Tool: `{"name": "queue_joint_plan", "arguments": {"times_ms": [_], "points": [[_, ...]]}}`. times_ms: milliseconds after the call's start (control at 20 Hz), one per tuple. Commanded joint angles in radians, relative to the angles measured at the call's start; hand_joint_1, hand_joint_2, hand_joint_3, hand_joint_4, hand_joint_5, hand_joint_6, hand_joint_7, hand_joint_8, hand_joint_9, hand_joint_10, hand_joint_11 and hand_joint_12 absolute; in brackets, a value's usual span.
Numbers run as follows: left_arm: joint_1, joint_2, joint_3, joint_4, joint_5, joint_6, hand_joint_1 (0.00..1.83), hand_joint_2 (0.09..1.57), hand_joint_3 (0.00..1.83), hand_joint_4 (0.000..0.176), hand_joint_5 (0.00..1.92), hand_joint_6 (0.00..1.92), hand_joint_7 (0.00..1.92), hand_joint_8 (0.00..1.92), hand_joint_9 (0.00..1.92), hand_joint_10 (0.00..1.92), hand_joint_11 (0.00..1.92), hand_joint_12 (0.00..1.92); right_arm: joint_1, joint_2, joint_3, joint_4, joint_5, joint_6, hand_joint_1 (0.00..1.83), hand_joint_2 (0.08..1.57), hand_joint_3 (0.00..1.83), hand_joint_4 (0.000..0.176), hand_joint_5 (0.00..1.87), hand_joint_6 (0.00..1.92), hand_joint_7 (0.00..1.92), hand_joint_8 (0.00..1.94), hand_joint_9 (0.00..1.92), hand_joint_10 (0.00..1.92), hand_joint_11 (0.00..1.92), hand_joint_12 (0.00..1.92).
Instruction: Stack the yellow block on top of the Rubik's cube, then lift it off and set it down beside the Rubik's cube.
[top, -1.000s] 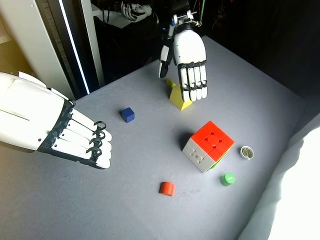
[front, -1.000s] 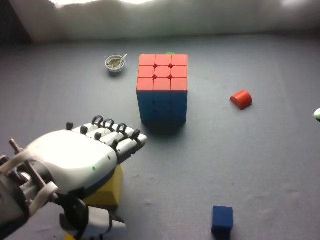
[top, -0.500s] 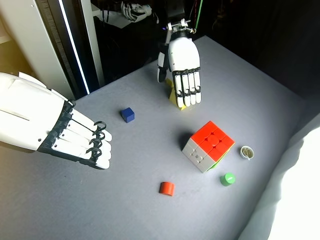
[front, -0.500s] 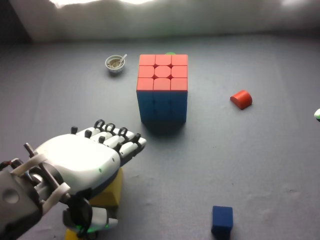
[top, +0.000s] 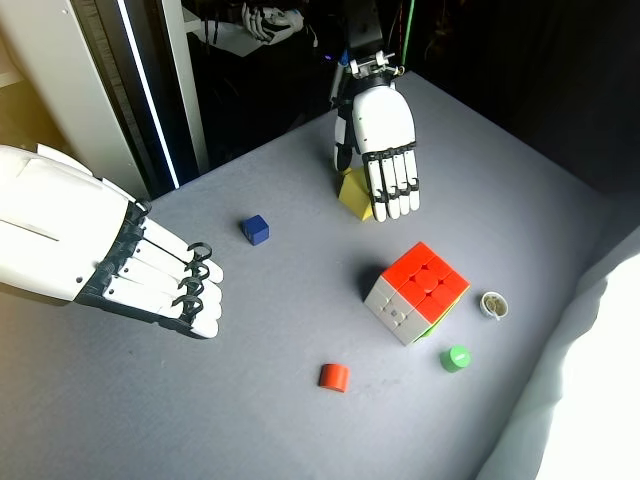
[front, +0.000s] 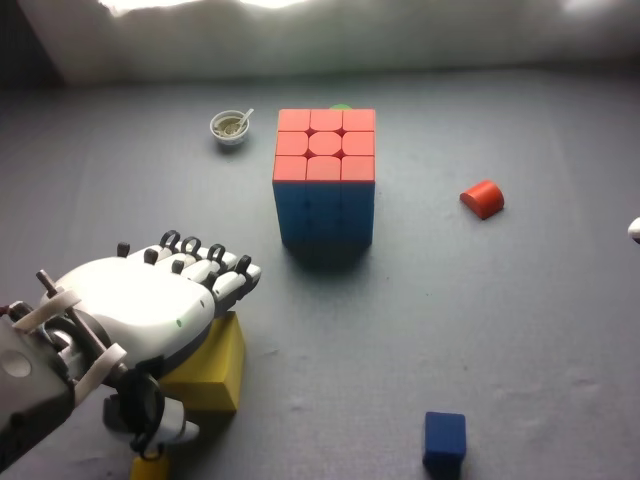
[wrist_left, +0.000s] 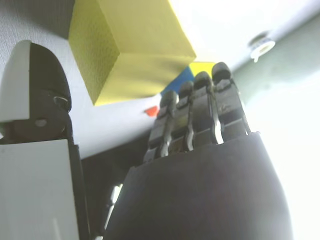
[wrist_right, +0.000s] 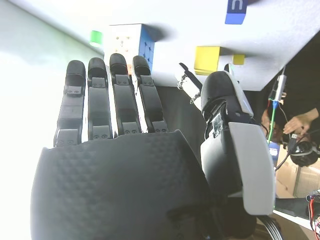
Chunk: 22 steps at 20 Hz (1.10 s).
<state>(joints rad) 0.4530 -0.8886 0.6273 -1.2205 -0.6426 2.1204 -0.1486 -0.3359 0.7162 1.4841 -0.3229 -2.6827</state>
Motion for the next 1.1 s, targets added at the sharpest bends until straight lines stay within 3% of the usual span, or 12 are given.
{"name": "queue_joint_plan", "arguments": {"times_ms": [0,450,650,850,950,1000,1050], "points": [[-0.003,0.001,0.003,0.039,-0.048,0.005,1.12,1.01,0.00,0.000,0.00,0.00,0.00,0.00,0.00,0.00,0.02,0.05,0.012,0.013,0.001,0.030,0.010,0.001,0.00,1.32,0.00,0.000,0.24,0.00,0.23,0.00,0.17,0.01,0.00,0.31],[0.003,-0.029,0.016,-0.020,-0.053,0.040,1.23,1.05,0.01,0.000,0.00,0.00,0.03,0.01,0.05,0.02,0.08,0.09,0.012,0.013,-0.001,0.029,0.010,0.001,0.00,1.31,0.00,0.000,0.27,0.00,0.25,0.00,0.19,0.00,0.00,0.33],[0.001,-0.037,0.026,-0.020,-0.055,0.040,1.35,1.10,0.00,0.000,0.29,0.01,0.35,0.01,0.34,0.01,0.24,0.19,0.012,0.013,-0.001,0.027,0.010,0.001,0.00,1.32,0.00,0.000,0.28,0.00,0.25,0.00,0.19,0.00,0.00,0.35],[-0.010,-0.040,0.032,-0.021,-0.055,0.044,1.30,1.15,0.00,0.000,0.51,0.00,0.68,0.00,0.70,0.01,0.41,0.38,0.012,0.013,-0.001,0.027,0.010,0.001,0.00,1.33,0.00,0.000,0.29,0.01,0.25,0.00,0.18,0.00,0.00,0.31],[-0.015,-0.041,0.032,-0.022,-0.055,0.046,1.26,1.18,0.00,0.000,0.66,0.00,0.83,0.00,0.83,0.02,0.40,0.64,0.012,0.013,-0.001,0.026,0.010,0.000,0.00,1.32,0.00,0.000,0.28,0.00,0.25,0.00,0.18,0.00,0.00,0.32],[-0.018,-0.042,0.031,-0.023,-0.054,0.046,1.23,1.18,0.00,0.000,0.70,1.01,0.95,0.86,0.92,0.02,0.42,0.83,0.012,0.013,-0.001,0.026,0.010,0.000,0.00,1.33,0.00,0.000,0.27,0.00,0.25,0.00,0.18,0.00,0.00,0.32],[-0.022,-0.043,0.031,-0.029,-0.052,0.051,1.33,1.18,0.01,0.000,0.80,1.01,0.87,1.19,0.79,1.17,0.46,0.91,0.012,0.013,-0.001,0.026,0.010,0.000,0.00,1.33,0.00,0.000,0.26,0.00,0.25,0.00,0.18,0.00,0.00,0.30]]}}
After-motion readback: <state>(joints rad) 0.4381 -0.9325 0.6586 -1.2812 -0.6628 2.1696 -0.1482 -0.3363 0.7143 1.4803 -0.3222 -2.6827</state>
